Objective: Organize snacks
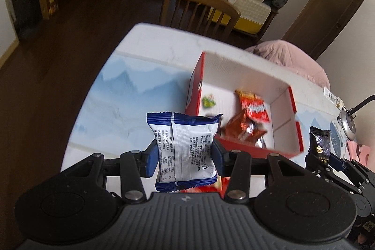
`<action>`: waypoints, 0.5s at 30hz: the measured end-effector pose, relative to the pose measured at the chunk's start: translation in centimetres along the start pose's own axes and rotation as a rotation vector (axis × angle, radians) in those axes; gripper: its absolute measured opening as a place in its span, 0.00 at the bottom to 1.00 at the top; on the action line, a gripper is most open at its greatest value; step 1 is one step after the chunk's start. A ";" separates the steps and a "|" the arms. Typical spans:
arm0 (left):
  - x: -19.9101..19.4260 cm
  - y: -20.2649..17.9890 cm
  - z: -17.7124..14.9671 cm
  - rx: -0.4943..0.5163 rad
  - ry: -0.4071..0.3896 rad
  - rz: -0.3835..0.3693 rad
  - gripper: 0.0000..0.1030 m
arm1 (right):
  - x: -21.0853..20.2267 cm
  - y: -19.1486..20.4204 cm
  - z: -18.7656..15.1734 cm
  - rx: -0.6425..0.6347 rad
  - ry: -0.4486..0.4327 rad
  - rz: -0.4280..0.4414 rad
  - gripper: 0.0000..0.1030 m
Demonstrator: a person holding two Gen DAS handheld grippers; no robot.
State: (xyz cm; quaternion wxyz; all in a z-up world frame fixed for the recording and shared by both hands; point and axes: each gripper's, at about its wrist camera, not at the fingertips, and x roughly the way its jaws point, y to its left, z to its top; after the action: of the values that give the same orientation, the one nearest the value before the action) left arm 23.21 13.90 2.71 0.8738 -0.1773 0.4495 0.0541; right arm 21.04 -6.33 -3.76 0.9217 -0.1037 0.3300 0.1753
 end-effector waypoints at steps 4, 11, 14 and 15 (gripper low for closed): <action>0.9 -1.7 2.4 0.044 -0.025 0.015 0.44 | 1.4 -0.9 1.5 0.010 -0.002 -0.007 0.31; 4.2 -4.3 5.5 0.124 -0.042 0.064 0.44 | 4.7 -2.5 3.5 0.025 0.018 -0.025 0.31; 6.0 -5.1 6.6 0.136 -0.033 0.069 0.44 | 6.2 -2.9 4.0 0.016 0.040 -0.031 0.31; 6.7 -5.4 7.0 0.145 -0.025 0.066 0.44 | 6.7 -3.0 3.9 0.011 0.048 -0.031 0.32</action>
State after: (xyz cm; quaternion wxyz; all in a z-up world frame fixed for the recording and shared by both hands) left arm 33.91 10.89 2.42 0.8876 -0.0981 0.4469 0.0524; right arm 29.30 -6.17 -4.87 0.9167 -0.1079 0.3515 0.1564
